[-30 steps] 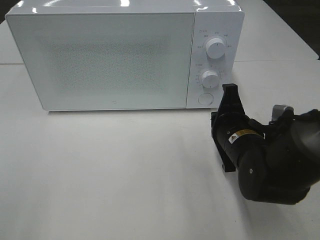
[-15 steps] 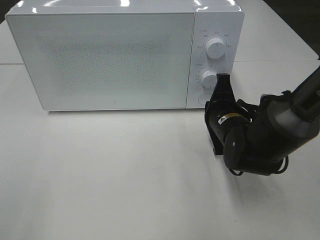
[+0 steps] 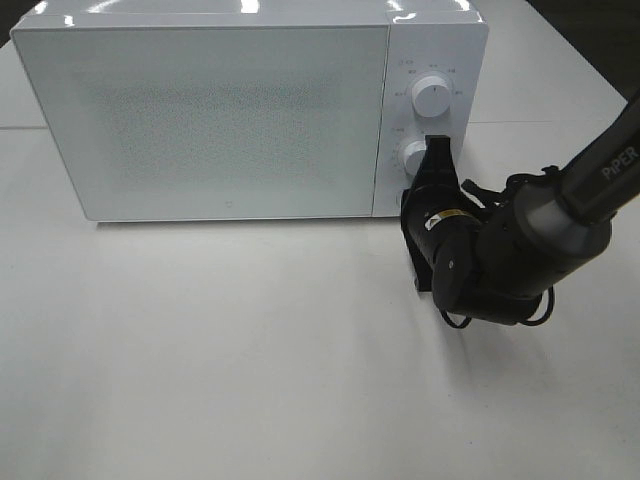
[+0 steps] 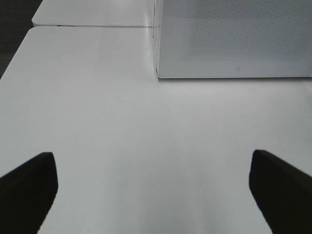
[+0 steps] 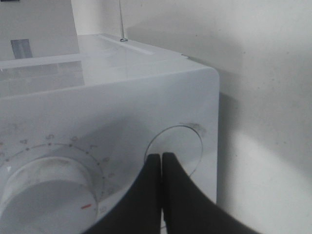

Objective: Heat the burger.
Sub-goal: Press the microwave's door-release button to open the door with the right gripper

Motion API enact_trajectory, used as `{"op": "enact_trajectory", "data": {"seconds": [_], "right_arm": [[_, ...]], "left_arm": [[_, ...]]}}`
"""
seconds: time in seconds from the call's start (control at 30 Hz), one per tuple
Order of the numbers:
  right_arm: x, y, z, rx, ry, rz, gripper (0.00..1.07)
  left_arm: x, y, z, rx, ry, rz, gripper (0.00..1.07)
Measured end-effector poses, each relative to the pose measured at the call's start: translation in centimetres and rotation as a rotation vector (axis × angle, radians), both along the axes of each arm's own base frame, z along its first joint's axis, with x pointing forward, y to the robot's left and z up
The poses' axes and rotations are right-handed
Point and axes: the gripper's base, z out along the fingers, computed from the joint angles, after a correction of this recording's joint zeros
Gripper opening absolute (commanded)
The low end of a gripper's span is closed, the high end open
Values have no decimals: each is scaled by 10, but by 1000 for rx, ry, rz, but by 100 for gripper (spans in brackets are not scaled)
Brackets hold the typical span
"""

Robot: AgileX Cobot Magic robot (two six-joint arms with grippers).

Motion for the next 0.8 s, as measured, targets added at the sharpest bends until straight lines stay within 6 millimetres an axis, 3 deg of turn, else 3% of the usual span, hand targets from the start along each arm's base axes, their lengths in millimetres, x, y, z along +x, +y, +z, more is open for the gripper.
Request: {"op": "enact_trajectory", "data": {"seconds": [0.8], "right_arm": [[13,-1,-10,2,46,-71,0]], "left_arm": [[0,0,0,0,0,0,101]]}}
